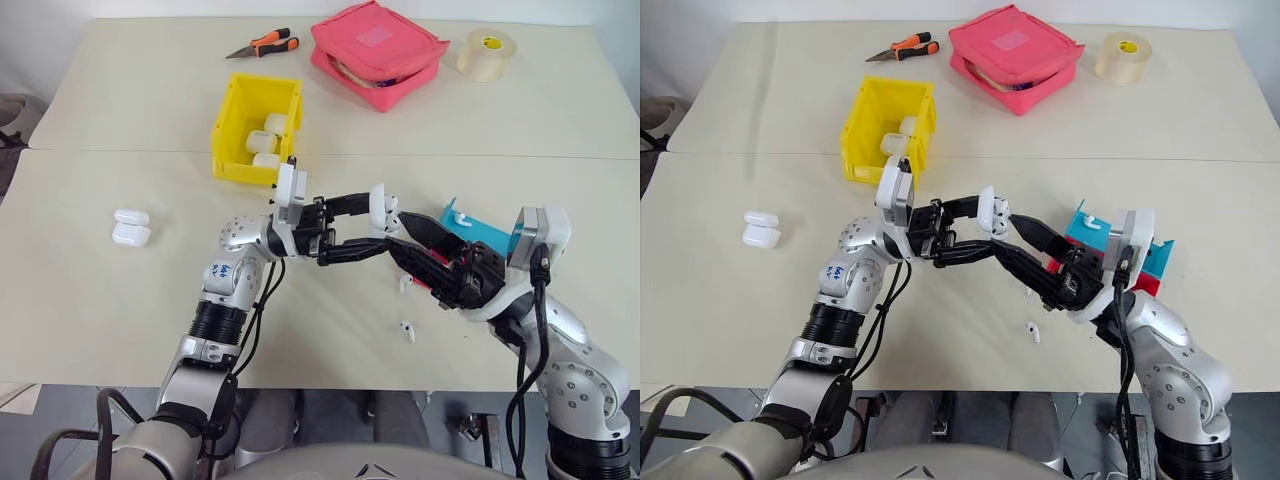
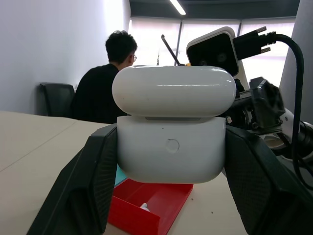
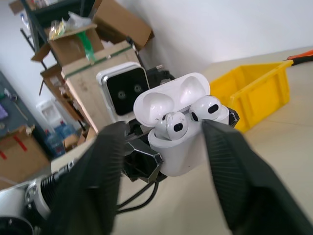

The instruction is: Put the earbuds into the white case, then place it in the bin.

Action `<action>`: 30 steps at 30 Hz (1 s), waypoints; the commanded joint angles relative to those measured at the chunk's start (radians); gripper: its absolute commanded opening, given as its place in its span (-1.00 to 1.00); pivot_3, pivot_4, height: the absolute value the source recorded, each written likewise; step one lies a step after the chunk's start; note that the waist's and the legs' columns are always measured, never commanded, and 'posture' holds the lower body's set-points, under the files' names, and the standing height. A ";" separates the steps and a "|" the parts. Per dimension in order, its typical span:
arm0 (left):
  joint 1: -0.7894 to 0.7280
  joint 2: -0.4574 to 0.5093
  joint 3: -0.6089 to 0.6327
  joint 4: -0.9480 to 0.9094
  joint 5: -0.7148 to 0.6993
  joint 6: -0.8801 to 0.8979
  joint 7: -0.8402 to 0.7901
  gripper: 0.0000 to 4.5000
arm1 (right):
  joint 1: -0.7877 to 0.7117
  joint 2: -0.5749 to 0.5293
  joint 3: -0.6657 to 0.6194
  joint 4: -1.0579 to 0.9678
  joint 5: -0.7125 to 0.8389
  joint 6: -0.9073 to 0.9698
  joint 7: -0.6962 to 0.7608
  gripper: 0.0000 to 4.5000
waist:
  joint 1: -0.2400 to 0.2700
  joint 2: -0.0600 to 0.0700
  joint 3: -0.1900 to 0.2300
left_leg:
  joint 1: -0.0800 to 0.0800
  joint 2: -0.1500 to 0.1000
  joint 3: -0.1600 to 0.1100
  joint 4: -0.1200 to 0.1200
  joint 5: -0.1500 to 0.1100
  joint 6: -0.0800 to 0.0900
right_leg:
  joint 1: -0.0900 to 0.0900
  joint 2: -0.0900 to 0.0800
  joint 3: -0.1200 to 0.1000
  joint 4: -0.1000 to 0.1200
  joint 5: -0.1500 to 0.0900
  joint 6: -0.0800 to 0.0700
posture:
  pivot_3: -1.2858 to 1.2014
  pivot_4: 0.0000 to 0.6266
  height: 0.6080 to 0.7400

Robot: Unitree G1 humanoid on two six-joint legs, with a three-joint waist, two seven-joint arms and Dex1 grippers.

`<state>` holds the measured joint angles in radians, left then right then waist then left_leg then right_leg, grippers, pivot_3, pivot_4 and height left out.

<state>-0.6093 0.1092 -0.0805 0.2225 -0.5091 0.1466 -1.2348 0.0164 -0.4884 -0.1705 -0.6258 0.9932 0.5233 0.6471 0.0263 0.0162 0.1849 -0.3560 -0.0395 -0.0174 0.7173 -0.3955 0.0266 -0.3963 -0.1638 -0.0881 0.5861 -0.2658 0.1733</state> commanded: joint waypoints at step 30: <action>-0.071 0.174 -0.154 -0.006 0.289 -0.295 0.025 0.25 | 0.005 -0.250 -0.063 0.067 -0.220 -0.019 0.164 -0.99 | 0.000 0.000 0.000 | -0.002 0.001 0.002 0.000 0.000 0.000 | 0.001 0.000 -0.003 -0.001 0.000 0.000 | 0.03 -0.52 1.00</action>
<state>-0.6956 0.2798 -0.2509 0.2484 -0.1770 -0.1291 -1.1906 0.0151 -0.7509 -0.1716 -0.5448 0.7486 0.5356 0.8113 0.0261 0.0158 0.1851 -0.3578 -0.0388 -0.0153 0.7174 -0.3955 0.0267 -0.3958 -0.1639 -0.0910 0.5851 -0.2658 0.1733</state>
